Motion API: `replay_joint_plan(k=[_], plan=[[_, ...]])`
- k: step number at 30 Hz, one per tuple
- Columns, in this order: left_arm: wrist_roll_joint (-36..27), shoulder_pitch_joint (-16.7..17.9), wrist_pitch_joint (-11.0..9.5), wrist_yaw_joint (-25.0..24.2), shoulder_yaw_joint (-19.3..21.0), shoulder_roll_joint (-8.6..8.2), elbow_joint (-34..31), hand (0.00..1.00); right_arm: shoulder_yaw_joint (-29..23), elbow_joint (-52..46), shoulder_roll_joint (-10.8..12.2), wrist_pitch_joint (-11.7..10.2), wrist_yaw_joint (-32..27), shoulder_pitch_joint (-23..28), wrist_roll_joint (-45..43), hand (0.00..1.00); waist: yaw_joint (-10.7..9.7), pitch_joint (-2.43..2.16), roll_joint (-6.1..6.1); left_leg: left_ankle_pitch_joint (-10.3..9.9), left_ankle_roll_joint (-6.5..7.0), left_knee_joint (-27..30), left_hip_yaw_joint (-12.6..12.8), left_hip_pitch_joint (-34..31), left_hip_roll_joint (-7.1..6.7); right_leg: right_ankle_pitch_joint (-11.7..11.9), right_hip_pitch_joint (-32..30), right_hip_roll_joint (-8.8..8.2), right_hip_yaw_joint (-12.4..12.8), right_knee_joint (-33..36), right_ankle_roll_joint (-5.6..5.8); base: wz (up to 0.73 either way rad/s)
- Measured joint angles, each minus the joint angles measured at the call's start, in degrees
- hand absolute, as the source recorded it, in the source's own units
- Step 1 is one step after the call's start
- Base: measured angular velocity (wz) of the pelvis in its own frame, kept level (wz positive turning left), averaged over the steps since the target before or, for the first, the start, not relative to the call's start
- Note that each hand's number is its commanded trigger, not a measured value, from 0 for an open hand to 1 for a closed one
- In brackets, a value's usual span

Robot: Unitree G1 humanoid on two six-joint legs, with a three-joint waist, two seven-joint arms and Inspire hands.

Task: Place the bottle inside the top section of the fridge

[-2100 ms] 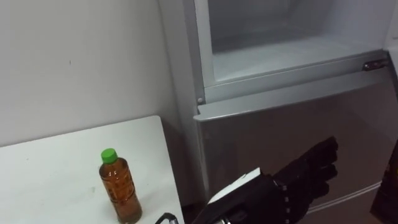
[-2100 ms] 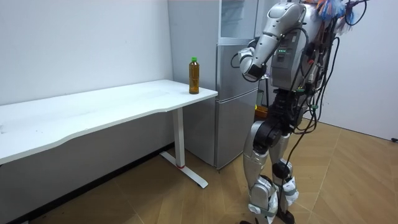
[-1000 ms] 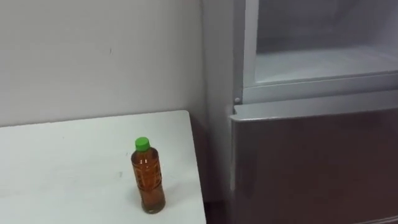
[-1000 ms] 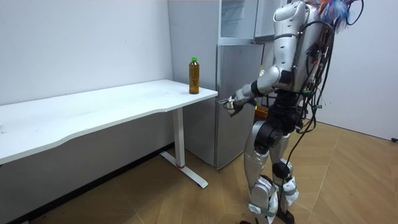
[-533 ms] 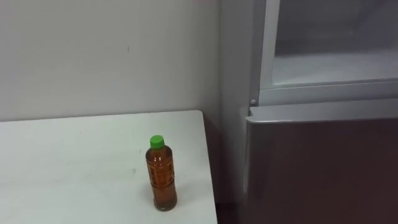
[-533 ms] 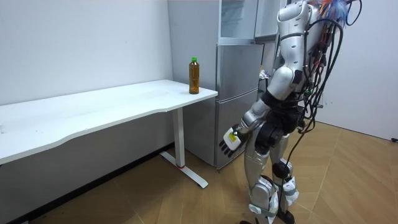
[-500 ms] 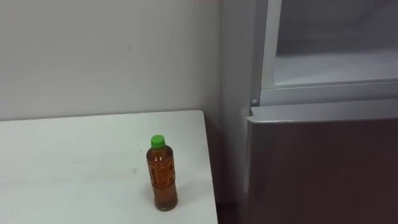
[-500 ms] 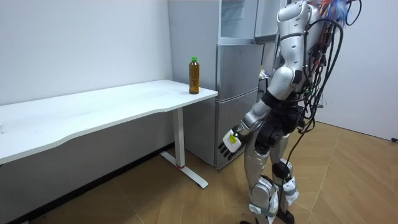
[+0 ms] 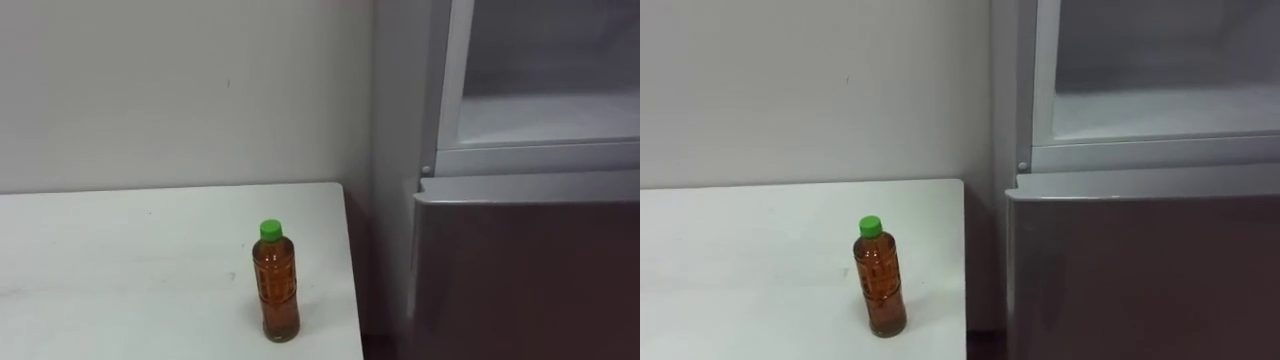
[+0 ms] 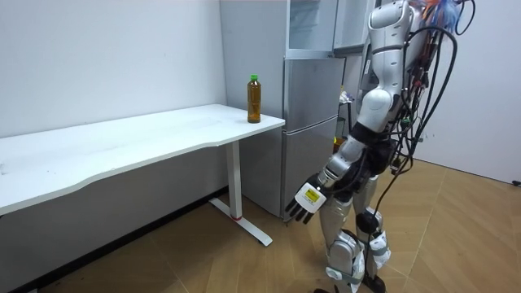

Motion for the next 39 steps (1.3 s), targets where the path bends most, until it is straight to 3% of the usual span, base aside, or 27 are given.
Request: replay_joint_plan(k=[10, 19, 23, 30, 35, 39], plan=[[-3.18, -1.03, 0.01, 0.01, -0.11, -0.06, 2.44, 0.00, -0.18, -0.05, 0.13, -0.01, -0.60, 0.07, 0.47, 0.00, 0.07, 0.09, -0.06, 0.00, 0.02, -0.01, -0.43, 0.18, -0.19, -0.16, 0.33, -0.13, -0.35, -0.11, 0.14, 0.02], [-1.93, -1.39, -0.01, 0.01, 0.15, -0.06, 2.76, 0.00, -1.76, -3.66, -0.29, 0.15, 0.36, 0.20, -1.19, 0.00, 0.15, 0.16, 0.15, -0.01, 0.01, -0.12, -0.41, 0.18, -0.18, -0.14, 0.35, -0.04, 0.01, -0.72, 0.13, 0.00], [-0.89, -2.09, -1.20, 0.01, 0.23, -0.04, 4.15, 0.00, -2.34, -6.33, -0.80, -1.39, 2.24, -0.77, -2.87, 0.00, 0.23, 0.17, 0.25, -0.01, 0.01, -0.08, -0.48, 0.09, -0.19, -0.14, 0.37, 0.00, 0.04, -0.59, 0.12, 0.00], [0.19, -2.31, -1.29, -0.02, 1.35, 0.03, 4.10, 0.00, -0.58, -20.76, -1.62, -1.51, 5.58, -1.08, -5.30, 0.00, 0.58, 0.14, -0.44, -0.01, 0.01, -0.05, -0.52, -0.76, -0.18, -0.12, -0.50, 0.01, 0.01, -0.46, 0.10, 0.00], [0.16, -2.57, -1.31, -0.03, 2.09, 0.09, 3.77, 0.00, 1.10, -29.29, -1.46, -1.01, 7.62, -0.60, -6.10, 0.00, 1.86, 0.56, -1.27, -0.01, 0.01, -0.03, -0.55, -0.82, -0.20, -0.14, -0.61, -0.03, -0.19, -0.23, 0.11, 0.00], [0.18, -2.63, -2.05, -0.02, 2.03, 0.58, 3.70, 0.00, 3.52, -41.23, -1.37, -1.40, 9.79, 0.21, -6.16, 0.00, 1.99, 0.32, -1.70, -0.01, 0.01, 0.09, -0.85, -1.29, -0.23, -0.20, -0.99, -0.09, -0.51, -0.02, 0.12, 0.01]])
